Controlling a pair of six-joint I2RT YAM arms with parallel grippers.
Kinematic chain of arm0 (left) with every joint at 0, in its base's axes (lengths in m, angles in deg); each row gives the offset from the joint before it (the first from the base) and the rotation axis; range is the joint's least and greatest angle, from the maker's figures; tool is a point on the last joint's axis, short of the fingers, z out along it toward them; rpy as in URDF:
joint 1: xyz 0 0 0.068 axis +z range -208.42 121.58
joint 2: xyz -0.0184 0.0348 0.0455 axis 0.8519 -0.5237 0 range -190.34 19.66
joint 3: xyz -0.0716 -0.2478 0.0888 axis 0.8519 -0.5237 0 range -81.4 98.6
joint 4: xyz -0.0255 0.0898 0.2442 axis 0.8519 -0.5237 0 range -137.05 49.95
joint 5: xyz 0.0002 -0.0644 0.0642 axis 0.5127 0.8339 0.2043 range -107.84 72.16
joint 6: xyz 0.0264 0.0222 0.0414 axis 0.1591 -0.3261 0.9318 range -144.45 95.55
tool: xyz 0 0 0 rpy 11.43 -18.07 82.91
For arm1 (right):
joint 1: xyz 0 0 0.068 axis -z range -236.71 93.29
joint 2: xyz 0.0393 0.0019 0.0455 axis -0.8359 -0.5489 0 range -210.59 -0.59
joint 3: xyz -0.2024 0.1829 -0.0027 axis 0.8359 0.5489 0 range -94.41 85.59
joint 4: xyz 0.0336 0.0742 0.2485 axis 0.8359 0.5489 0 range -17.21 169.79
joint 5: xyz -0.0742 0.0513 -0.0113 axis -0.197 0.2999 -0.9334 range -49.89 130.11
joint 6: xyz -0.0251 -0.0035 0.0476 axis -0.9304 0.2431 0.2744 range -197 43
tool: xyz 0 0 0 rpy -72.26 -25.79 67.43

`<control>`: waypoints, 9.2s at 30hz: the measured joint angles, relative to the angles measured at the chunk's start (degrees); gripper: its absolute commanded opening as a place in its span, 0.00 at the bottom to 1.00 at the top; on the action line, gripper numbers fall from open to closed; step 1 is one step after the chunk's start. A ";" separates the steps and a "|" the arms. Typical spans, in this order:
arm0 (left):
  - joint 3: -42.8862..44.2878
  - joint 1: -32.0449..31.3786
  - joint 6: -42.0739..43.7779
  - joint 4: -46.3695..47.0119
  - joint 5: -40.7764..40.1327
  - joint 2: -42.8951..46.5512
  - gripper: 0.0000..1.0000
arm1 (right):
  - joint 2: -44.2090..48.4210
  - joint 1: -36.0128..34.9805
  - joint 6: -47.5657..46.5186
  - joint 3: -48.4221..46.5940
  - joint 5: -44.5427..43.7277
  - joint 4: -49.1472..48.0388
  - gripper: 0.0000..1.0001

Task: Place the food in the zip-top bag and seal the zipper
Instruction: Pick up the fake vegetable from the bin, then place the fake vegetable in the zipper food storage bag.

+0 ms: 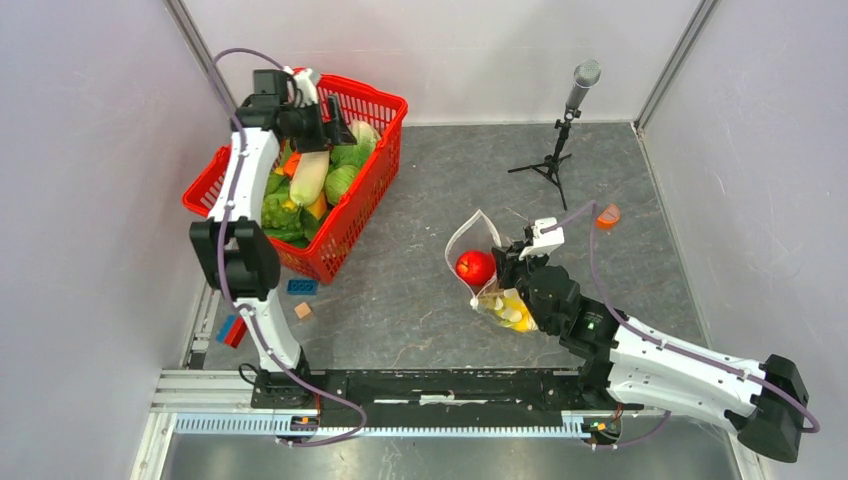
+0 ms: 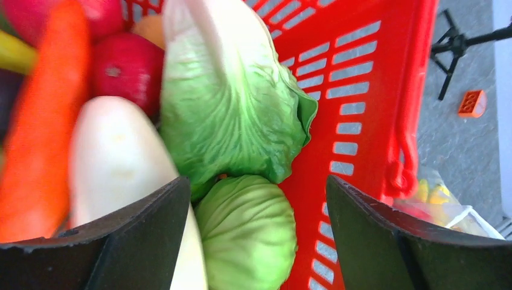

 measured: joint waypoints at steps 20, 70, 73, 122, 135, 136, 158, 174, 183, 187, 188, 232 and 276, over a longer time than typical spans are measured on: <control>-6.34 10.60 -1.68 7.89 -7.69 1.31 0.78 | -2.05 0.02 -1.75 -1.36 -0.48 0.15 0.10; -9.44 11.23 3.39 6.54 -12.41 -1.81 0.41 | -1.22 0.02 -1.01 -1.36 2.69 -1.11 0.09; -10.60 11.13 3.76 7.19 -11.91 -1.01 0.33 | -1.22 0.02 -0.92 -1.36 2.86 -1.11 0.07; -21.33 11.21 2.93 6.51 0.85 26.82 0.29 | 2.99 0.02 0.92 0.68 6.01 -3.13 0.07; -38.29 3.28 -21.62 35.10 24.41 46.80 0.24 | 2.54 0.02 2.62 1.90 8.11 -6.03 0.06; -39.15 0.46 -22.51 35.95 24.24 46.84 0.24 | 2.54 0.02 2.86 2.10 8.17 -6.38 0.06; -41.48 -29.14 -16.59 -11.61 1.84 47.60 0.17 | 3.65 0.02 4.57 3.72 9.16 -7.98 0.06; -39.01 -43.01 -16.61 -16.39 -3.30 34.10 0.18 | 2.45 0.02 3.19 3.72 12.00 -8.52 0.05; -27.91 -43.01 -16.63 -14.53 -3.87 23.17 0.23 | 2.16 0.04 -0.59 3.69 18.08 -8.90 0.05; -26.40 -42.99 -17.05 -12.02 -3.28 20.57 0.23 | 1.95 0.07 -1.22 3.85 20.81 -10.19 0.05; -26.58 -42.99 -17.81 -10.93 -2.71 20.09 0.24 | 1.99 0.07 -1.14 4.07 21.35 -10.91 0.05; -35.91 -42.58 -22.36 7.80 5.57 23.28 0.67 | 5.38 -0.63 12.04 10.69 17.25 -22.38 0.03; -51.25 -50.03 -26.49 23.23 1.77 27.80 0.02 | 7.30 -0.59 12.46 11.41 25.16 -21.75 0.03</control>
